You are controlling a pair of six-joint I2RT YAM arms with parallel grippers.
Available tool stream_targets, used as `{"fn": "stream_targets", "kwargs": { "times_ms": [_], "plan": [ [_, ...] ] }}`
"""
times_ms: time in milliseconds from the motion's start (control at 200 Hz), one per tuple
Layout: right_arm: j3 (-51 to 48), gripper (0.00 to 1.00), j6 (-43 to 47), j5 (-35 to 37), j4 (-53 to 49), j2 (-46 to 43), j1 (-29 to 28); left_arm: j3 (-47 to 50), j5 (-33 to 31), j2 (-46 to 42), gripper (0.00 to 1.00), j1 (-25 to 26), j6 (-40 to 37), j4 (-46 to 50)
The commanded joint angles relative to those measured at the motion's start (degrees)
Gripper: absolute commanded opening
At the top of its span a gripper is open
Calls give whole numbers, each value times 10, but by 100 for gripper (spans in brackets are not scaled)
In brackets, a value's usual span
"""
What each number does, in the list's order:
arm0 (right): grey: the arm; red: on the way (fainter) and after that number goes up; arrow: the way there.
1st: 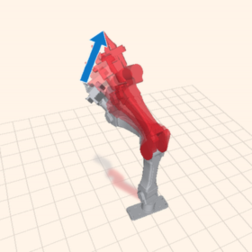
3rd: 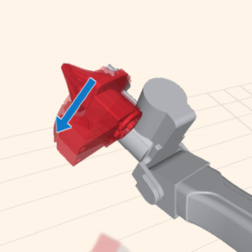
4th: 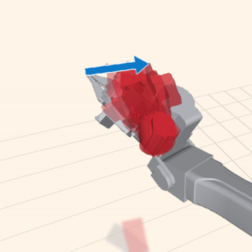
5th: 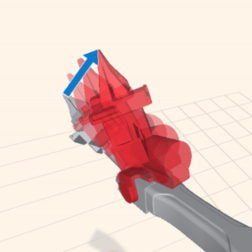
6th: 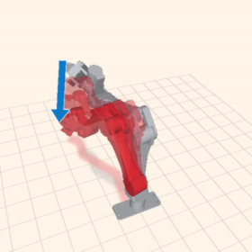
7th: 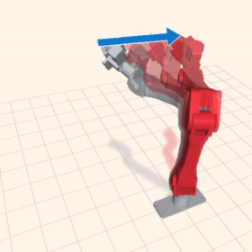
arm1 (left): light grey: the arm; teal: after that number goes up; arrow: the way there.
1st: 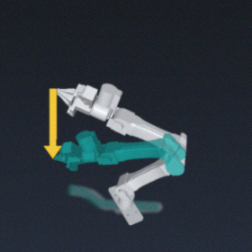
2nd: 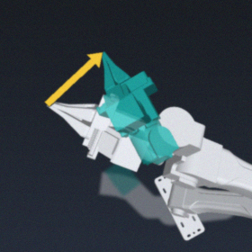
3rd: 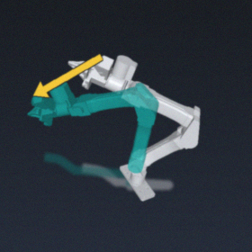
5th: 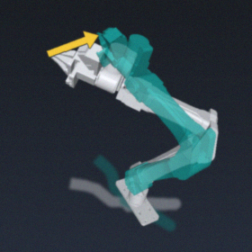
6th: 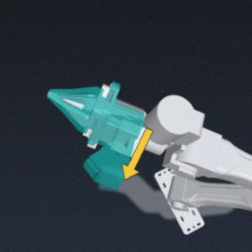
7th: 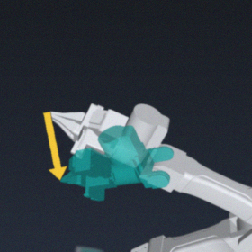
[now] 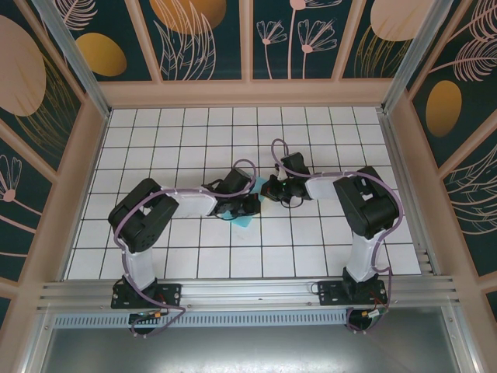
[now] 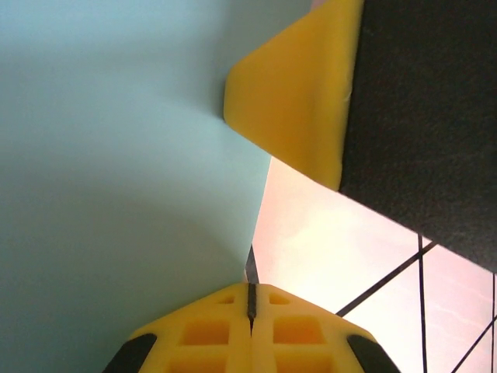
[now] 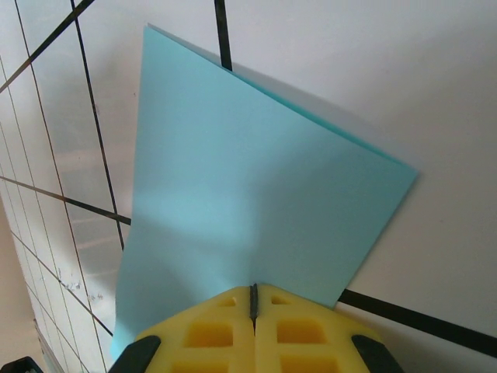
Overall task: Fold a paper plane with a square sheet of paper (pick it up from the middle)
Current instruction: First fold in half a square sheet of paper at the center of the table.
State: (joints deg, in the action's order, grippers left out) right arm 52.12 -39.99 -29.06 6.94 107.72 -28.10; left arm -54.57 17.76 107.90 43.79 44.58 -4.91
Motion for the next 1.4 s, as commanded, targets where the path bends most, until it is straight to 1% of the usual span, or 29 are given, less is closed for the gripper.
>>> {"fn": "stream_targets", "kwargs": {
  "times_ms": [0, 445, 615, 646, 786, 991, 1091, 1146, 1281, 1331, 1346, 1396],
  "plan": [
    [-4, 0, 0, 39, -62, 33, 4, 44, 10, -5, 0, 0, -5, 50],
    [-6, 0, 1, 46, -73, 40, 7, 131, 39, -75, 0, 0, 8, 35],
    [-5, 0, 3, 47, -76, 41, 7, 157, 61, -93, 0, 0, -10, 41],
    [-5, 0, 3, 47, -76, 41, 6, 160, 62, -113, 0, -1, -16, 46],
    [-4, 0, 3, 48, -76, 41, 7, 154, 61, -135, 0, 0, -42, 67],
    [-8, 0, 2, 49, -76, 40, 7, 113, 32, -182, 0, -1, -38, 38],
    [-9, 0, -1, 47, -73, 43, 6, 93, 15, -176, 0, -1, -29, 17],
    [-9, 0, 0, 45, -70, 44, 6, 83, 12, -156, 0, -1, -24, 10],
    [-9, 0, -2, 43, -69, 48, 6, 63, 13, -106, 0, 0, -17, 5],
    [-9, 0, -2, 42, -69, 48, 6, 58, 20, -100, 0, -1, -17, 2],
    [-10, 0, -2, 42, -69, 48, 6, 57, 23, -85, 0, 0, -16, 1],
    [-10, 0, -2, 42, -69, 49, 6, 55, 31, -72, 0, 0, -14, -1]
  ]
}}
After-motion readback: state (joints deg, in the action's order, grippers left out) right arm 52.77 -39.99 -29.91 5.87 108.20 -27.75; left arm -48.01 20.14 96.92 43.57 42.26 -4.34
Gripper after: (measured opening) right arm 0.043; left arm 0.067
